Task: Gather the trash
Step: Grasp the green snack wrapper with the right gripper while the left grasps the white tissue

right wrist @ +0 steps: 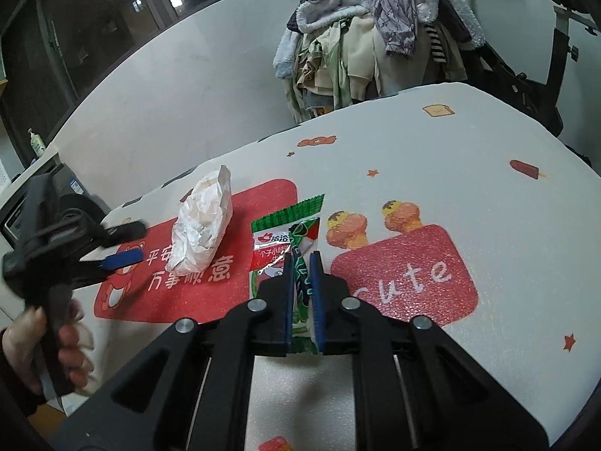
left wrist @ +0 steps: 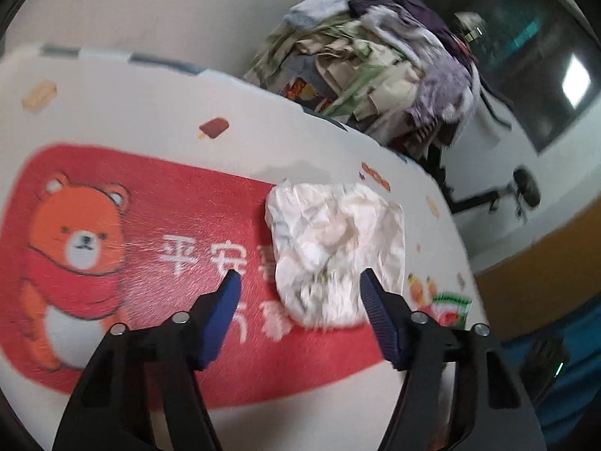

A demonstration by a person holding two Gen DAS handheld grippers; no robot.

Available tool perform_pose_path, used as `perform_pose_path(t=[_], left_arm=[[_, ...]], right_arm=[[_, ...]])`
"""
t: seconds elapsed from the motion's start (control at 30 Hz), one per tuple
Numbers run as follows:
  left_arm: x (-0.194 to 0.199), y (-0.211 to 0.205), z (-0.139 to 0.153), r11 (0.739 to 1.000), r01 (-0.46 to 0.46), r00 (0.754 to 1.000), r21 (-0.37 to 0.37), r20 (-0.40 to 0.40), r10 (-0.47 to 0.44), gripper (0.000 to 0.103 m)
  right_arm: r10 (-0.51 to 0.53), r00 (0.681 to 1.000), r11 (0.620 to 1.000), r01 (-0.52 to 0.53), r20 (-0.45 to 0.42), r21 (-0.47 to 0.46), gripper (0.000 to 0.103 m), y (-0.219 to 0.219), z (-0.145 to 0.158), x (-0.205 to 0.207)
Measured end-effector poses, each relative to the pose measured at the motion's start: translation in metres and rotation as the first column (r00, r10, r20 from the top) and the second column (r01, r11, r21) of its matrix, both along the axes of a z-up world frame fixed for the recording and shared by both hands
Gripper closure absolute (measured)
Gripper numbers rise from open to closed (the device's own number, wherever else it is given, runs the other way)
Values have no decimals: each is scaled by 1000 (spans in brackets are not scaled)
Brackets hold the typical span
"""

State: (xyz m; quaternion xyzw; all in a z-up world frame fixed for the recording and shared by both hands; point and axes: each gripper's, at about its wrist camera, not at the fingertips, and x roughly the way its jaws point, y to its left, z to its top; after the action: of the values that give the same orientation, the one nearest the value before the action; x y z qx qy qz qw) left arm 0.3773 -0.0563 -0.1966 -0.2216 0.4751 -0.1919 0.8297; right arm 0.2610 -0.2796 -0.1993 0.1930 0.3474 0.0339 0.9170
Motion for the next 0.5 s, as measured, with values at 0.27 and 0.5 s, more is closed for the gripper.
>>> perform_pose_path(t=[0.27,0.5], left_arm=[[35,-10,-16,999,-20,999,-26,-29,19,54],[25,-26,-19,992,64,998,105,16,-66,90]], right_arm=[[7,1000,1000,-7,4,18,91,-2,-1,1],[-2,1000,999,1,9,41,91,-6,-3,-1]])
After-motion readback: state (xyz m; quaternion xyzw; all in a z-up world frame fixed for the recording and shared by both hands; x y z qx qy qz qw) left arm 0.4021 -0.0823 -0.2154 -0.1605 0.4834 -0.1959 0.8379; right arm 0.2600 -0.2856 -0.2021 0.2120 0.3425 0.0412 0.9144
